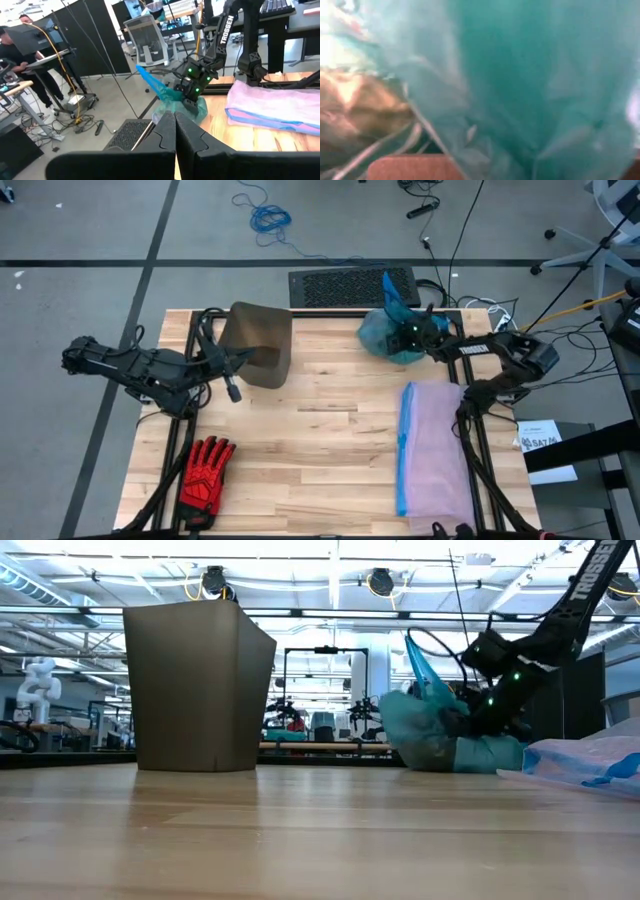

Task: Place trash/remove bag and relplace
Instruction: Remove the trash bag from the trash bin

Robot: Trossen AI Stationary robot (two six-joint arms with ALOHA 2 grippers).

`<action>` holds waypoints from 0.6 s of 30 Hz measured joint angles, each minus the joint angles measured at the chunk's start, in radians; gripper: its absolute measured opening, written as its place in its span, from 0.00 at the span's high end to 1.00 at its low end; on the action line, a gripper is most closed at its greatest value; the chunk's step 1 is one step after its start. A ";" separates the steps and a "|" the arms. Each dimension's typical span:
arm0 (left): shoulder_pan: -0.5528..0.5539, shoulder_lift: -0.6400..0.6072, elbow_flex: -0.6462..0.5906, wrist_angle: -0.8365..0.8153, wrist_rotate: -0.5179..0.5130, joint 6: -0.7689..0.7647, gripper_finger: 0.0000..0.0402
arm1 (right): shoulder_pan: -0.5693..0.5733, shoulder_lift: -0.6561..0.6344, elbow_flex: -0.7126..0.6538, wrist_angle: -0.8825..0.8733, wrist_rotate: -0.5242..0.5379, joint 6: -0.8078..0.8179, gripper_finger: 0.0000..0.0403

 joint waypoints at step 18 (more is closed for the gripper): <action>0.000 0.000 0.000 -0.001 0.000 -0.013 1.00 | 0.032 -0.396 0.001 -0.030 0.006 -0.105 0.46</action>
